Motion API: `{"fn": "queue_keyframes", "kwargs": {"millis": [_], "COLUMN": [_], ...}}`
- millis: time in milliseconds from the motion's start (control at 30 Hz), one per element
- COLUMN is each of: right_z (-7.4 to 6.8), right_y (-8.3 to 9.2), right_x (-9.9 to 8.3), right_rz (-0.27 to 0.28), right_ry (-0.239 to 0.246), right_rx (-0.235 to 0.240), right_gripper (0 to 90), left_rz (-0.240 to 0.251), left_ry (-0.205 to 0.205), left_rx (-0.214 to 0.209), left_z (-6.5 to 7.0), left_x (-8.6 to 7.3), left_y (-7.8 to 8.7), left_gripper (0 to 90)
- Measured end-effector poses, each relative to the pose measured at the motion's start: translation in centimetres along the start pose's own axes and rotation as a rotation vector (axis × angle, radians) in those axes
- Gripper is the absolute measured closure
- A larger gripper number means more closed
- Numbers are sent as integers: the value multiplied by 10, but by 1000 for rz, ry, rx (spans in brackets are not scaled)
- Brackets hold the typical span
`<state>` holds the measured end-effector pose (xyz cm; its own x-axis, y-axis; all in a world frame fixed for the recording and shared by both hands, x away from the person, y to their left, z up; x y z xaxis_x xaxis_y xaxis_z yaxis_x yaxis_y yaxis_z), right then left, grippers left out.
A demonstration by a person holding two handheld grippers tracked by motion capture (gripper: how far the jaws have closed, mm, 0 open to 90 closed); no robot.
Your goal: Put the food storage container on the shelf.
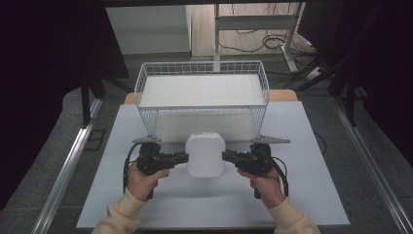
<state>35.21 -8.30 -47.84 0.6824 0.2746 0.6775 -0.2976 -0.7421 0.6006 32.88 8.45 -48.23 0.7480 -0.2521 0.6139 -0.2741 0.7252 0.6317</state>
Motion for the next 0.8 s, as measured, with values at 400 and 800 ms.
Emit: {"fn": "queue_keyframes", "kwargs": {"millis": [400,800], "right_z": [-9,-16], "right_y": [11,26], "right_x": [27,60], "right_rz": [27,52], "right_ry": [41,80], "right_rx": [1,-19], "right_gripper": [788,789], "left_rz": [32,41], "left_ry": [-40,-77], "left_rx": [13,28], "left_z": [7,10], "left_x": [23,51], "left_y": [20,36], "left_gripper": [802,805]}}
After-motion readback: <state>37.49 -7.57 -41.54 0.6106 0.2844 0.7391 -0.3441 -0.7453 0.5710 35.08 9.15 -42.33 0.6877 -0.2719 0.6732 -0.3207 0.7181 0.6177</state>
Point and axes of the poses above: each handheld gripper's, and its own axes: y roughly backward along the jaws, x roughly out of its top, z roughly to its right, the point moved 10 cm from there along -y, roughly forward along the jaws, and after that the axes turned 13 degrees about -z, right-handed, at the moved point
